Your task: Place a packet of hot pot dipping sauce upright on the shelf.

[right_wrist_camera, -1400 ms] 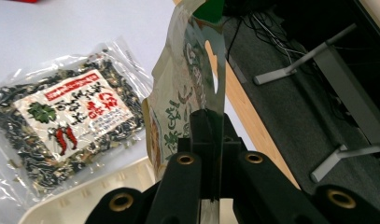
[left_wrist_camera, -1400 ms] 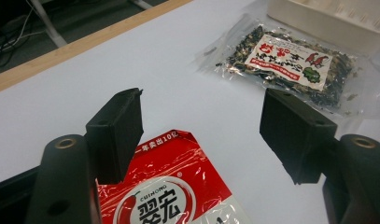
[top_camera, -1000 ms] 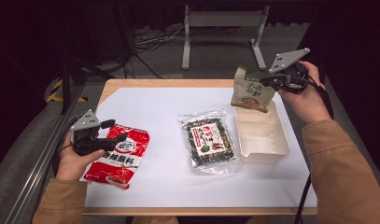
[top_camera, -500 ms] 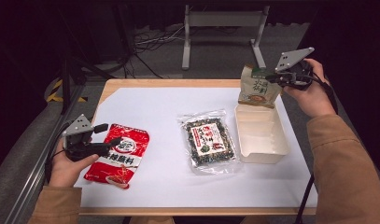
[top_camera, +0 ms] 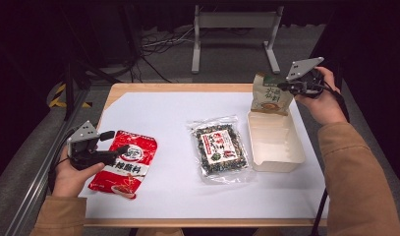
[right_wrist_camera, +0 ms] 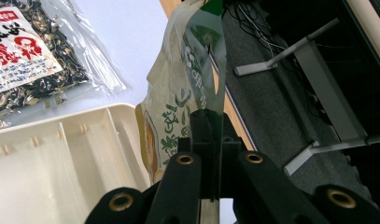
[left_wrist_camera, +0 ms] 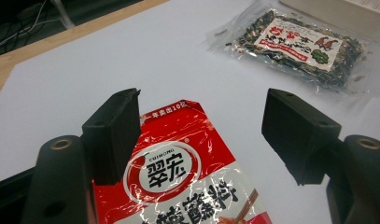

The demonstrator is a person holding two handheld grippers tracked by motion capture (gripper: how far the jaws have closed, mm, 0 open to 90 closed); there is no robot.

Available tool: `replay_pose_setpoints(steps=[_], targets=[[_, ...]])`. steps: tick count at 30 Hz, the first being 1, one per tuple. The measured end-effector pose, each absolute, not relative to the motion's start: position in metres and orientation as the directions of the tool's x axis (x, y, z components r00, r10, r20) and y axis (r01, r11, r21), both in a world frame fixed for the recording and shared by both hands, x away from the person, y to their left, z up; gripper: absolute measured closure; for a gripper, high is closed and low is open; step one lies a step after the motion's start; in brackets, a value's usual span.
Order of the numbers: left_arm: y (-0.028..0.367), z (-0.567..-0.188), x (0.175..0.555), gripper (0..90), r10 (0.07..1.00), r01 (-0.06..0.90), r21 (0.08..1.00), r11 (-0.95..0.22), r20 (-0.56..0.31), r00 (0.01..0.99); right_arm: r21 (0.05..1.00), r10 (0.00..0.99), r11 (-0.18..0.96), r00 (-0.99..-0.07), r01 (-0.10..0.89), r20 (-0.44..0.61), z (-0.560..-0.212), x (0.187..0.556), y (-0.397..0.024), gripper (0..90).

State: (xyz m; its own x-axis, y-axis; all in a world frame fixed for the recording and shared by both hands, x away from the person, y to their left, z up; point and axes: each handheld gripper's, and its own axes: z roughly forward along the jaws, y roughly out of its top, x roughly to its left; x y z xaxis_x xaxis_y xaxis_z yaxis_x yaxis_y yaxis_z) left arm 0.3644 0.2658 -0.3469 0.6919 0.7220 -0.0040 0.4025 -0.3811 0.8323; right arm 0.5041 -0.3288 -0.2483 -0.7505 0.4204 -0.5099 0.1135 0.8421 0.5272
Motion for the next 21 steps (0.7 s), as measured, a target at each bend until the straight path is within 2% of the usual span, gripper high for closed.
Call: replay_pose_setpoints(steps=[21], targets=[[0.259,-0.349,0.371,27.6,0.708,0.404,0.829,-0.386,-0.014,0.706,0.515,0.433,0.841,-0.775,0.164,-0.46,-0.278,0.509,-0.327,89.0]])
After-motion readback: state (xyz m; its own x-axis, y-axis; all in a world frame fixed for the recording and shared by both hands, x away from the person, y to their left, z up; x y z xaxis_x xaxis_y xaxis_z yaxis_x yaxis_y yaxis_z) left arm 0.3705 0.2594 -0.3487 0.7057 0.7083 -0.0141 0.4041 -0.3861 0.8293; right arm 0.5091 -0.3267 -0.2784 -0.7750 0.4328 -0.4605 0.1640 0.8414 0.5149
